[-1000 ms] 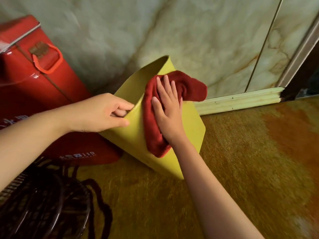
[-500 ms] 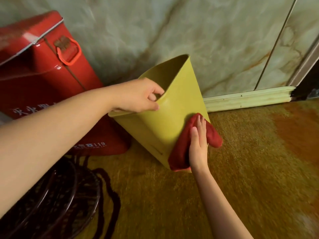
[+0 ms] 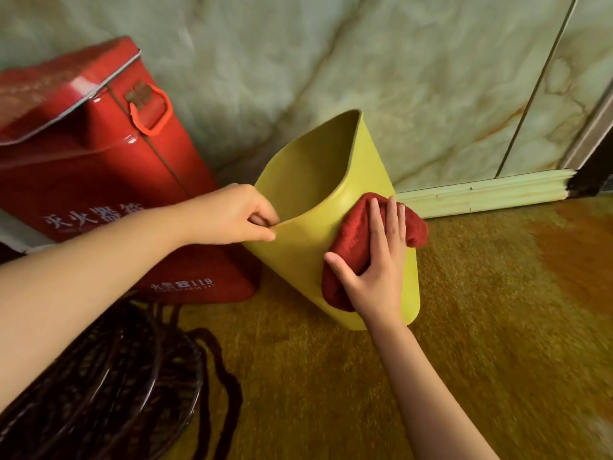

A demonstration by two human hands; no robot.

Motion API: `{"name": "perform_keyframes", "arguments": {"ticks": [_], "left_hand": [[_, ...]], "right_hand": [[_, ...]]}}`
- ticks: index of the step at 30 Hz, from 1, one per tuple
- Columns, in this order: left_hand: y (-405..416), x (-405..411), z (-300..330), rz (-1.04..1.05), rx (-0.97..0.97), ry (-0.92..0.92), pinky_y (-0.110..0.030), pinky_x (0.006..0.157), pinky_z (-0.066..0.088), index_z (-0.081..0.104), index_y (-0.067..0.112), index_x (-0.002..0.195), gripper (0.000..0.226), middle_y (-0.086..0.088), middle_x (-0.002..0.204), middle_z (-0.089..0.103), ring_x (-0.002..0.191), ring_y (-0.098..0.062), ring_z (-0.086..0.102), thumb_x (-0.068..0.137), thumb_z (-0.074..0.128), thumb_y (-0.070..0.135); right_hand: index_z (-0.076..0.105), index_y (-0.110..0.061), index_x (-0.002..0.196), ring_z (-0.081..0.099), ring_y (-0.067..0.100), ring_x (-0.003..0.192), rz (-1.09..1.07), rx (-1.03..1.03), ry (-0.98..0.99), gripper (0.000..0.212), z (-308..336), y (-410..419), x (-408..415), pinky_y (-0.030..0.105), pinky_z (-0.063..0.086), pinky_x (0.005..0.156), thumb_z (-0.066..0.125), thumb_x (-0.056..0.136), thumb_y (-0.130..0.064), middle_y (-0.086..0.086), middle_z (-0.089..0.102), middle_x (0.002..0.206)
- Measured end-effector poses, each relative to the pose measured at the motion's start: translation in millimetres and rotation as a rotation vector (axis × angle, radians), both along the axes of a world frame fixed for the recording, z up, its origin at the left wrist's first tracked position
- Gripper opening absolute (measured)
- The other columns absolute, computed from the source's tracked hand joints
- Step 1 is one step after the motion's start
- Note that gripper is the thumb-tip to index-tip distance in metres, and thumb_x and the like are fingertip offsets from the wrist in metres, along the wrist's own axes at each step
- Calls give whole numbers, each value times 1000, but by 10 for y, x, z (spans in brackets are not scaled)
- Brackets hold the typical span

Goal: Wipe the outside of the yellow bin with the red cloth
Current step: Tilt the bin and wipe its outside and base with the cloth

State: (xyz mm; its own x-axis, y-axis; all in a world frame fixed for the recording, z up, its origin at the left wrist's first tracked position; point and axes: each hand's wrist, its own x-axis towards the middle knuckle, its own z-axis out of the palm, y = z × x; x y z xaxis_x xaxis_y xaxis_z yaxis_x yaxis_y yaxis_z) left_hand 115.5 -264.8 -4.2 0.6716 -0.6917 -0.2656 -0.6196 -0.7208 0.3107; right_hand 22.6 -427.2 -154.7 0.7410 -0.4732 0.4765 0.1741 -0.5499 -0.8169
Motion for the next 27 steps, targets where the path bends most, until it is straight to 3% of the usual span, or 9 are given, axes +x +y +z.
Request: {"name": "perform_keyframes", "arguments": {"ticks": [3, 8, 11, 13, 16, 18, 23, 25, 27], "left_hand": [[-80, -10, -11, -9, -50, -31, -14, 55, 36, 69, 11, 76, 9, -10, 62, 69, 57, 4, 42, 78, 63, 18], [-429, -85, 106, -106, -149, -87, -17, 46, 26, 41, 10, 55, 31, 1, 46, 29, 47, -7, 24, 78, 58, 20], [-628, -65, 159, -112, -189, -21, -19, 50, 31, 59, 5, 64, 14, -7, 51, 56, 56, -5, 35, 77, 58, 9], [-662, -11, 199, -95, -173, 52, -22, 57, 36, 67, 2, 80, 11, -20, 73, 71, 68, -11, 45, 77, 57, 3], [-621, 64, 239, -103, -108, 60, -24, 55, 30, 59, -8, 74, 13, -18, 60, 54, 67, -15, 37, 79, 57, 4], [-611, 79, 245, -90, -99, 71, -22, 53, 32, 62, -3, 73, 12, -30, 63, 59, 65, -13, 39, 80, 59, 6], [-747, 30, 184, -72, -132, 58, -17, 55, 36, 68, 3, 81, 11, -32, 82, 69, 67, -11, 46, 80, 61, 10], [-870, 3, 156, -66, -165, 26, -14, 57, 41, 71, 7, 86, 12, -14, 78, 75, 64, -7, 55, 79, 62, 11], [-951, -4, 162, -28, -218, 31, -8, 61, 46, 72, 15, 91, 16, 19, 75, 71, 62, 3, 61, 78, 63, 9]], "right_hand": [[16, -30, 142, 3, 17, 146, -36, 87, -32, 68, 42, -41, 6, 50, 8, 118, 40, 84, -55, 4, 14, 156], [17, -21, 144, -1, 11, 144, -145, 128, -116, 56, 275, 32, 44, 39, 0, 115, 21, 91, -38, 5, 13, 156], [15, -24, 145, 0, 16, 145, -264, -48, -81, 55, 409, 161, 135, 46, 6, 112, 23, 93, -39, 8, 13, 157], [12, -31, 145, 1, 18, 145, -327, -139, -16, 56, 402, 195, 190, 53, 11, 111, 27, 92, -43, 8, 14, 157], [10, -40, 143, -1, 19, 145, -357, -265, 46, 58, 174, 164, 203, 58, 9, 111, 29, 89, -52, 4, 11, 157], [9, -43, 142, -5, 19, 145, -371, -285, 75, 59, -104, 137, 144, 55, 3, 113, 29, 88, -55, 2, 5, 155], [1, -42, 141, -4, 20, 144, -449, 167, 248, 62, -779, 5, -61, 55, -1, 113, 28, 85, -44, 8, 4, 158], [7, -36, 143, -2, 19, 145, -509, 456, 313, 54, -894, -145, -62, 61, 4, 112, 25, 92, -37, 6, 3, 159], [12, -26, 145, -1, 22, 146, -527, 635, 323, 49, -901, -271, -45, 59, 6, 114, 25, 98, -30, 8, 2, 159]]}}
